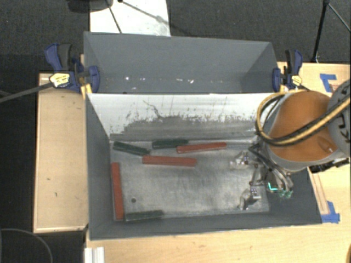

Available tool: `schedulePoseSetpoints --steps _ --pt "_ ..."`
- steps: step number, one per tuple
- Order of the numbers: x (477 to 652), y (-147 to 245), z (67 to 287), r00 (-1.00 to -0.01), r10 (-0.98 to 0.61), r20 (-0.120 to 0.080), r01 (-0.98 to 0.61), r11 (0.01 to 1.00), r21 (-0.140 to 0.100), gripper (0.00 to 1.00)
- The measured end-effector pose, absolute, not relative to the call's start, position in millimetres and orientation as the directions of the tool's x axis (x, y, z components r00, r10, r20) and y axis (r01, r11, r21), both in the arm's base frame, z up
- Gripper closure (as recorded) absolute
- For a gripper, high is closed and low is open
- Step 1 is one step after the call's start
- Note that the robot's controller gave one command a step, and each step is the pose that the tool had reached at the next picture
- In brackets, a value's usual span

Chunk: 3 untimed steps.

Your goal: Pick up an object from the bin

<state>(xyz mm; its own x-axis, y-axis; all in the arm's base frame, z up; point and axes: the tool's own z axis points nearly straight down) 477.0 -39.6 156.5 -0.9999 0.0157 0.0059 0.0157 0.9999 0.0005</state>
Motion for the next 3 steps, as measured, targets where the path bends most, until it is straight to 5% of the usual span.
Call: schedulePoseSetpoints --steps 1,3 --pt "479.0 -39 160 -1.000 0.014 -0.002 0.014 1.000 0.000 0.00" --pt "484.1 -30 84 -0.999 -0.046 0.003 -0.046 0.999 -0.001 0.00"
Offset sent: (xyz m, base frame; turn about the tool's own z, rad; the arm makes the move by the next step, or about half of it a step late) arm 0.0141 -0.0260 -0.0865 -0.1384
